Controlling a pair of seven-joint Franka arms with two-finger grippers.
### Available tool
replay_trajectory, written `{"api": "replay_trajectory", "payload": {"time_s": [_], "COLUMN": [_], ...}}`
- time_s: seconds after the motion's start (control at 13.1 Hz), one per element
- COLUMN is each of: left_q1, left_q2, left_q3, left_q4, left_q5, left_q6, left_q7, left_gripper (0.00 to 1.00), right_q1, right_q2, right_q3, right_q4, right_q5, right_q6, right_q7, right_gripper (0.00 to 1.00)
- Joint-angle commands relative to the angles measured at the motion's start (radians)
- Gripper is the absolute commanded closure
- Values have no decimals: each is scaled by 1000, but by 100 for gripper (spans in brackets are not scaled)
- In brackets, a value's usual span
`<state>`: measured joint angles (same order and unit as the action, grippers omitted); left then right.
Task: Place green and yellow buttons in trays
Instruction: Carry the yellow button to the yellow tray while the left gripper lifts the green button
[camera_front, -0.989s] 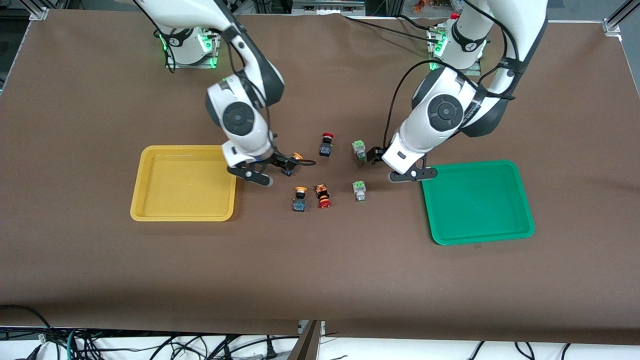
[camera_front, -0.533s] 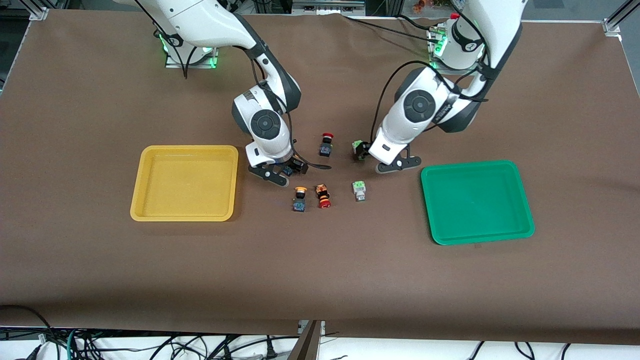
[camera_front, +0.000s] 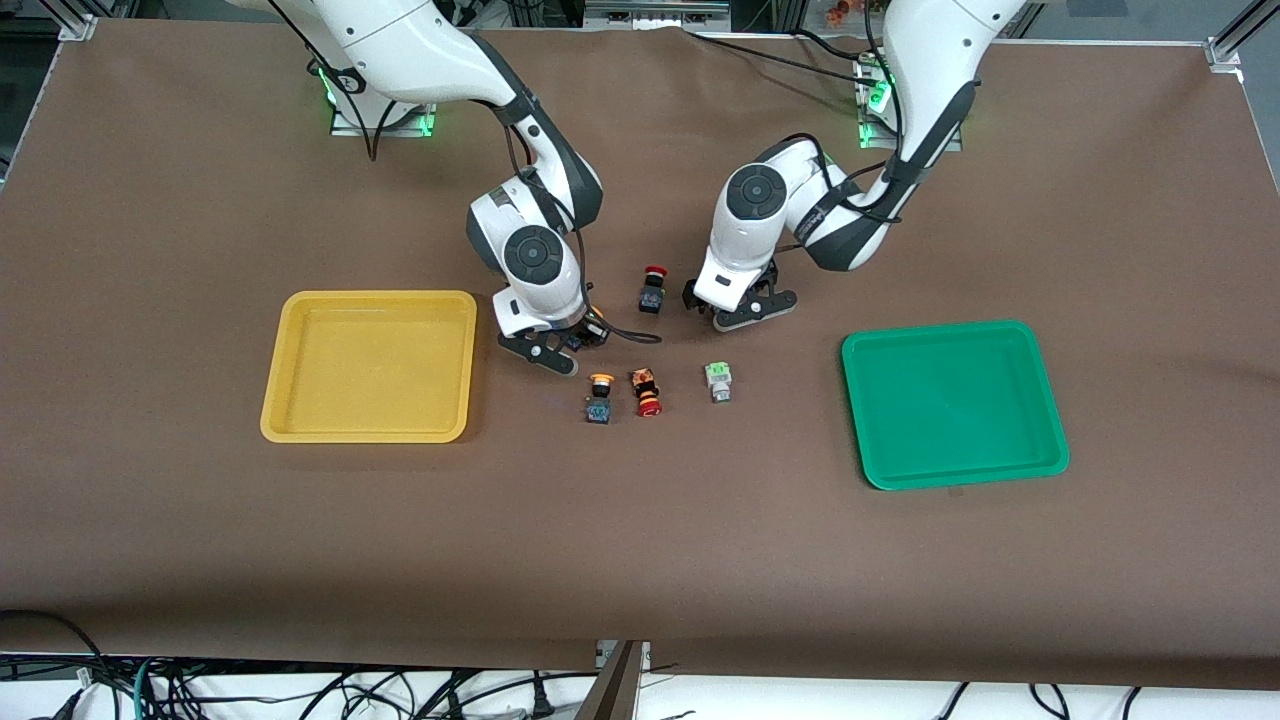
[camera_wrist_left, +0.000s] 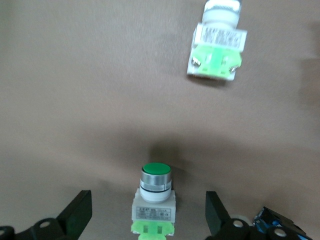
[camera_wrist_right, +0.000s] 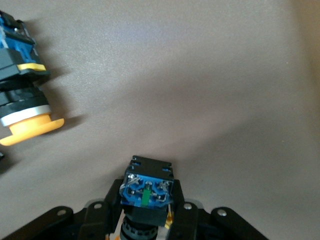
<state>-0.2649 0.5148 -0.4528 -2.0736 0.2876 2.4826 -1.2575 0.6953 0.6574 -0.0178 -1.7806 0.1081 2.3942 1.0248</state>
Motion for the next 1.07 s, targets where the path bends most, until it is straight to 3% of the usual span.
{"api": "replay_trajectory", "payload": {"time_s": [0.0,0.15,0.3,0.46,0.53,0.68,0.76,0.91,0.99], "left_q1": [-10,-16,-17,-19,-19,-19,-16,12,35], "left_q2": [19,30,39,42,42,42,39,22,5], "left_q3": [-4,-4,-6,-6,-7,-20,-20,-21,-24], "left_q4": [6,6,6,7,9,7,10,20,21], "left_q5": [33,57,85,91,91,90,91,91,90], "left_q6": [25,29,29,29,29,27,26,21,19], "left_q7": [-59,-77,-120,-123,-125,-126,-125,-111,-88], "left_gripper": [0,4,44,65,71,94,100,100,100], "right_q1": [-32,-107,-143,-141,-141,-146,-154,-174,-183], "right_q2": [-33,-82,-108,-113,-111,-101,-104,-108,-108], "right_q3": [-11,-28,-92,-181,-227,-289,-300,-306,-306], "right_q4": [27,41,40,18,-2,-43,-80,-111,-105], "right_q5": [13,13,10,5,5,7,7,8,12], "right_q6": [-93,-220,-282,-290,-280,-242,-207,-165,-165], "right_q7": [-88,-289,-514,-685,-784,-929,-959,-1014,-1034], "right_gripper": [80,80,79,78,74,60,55,39,38]}}
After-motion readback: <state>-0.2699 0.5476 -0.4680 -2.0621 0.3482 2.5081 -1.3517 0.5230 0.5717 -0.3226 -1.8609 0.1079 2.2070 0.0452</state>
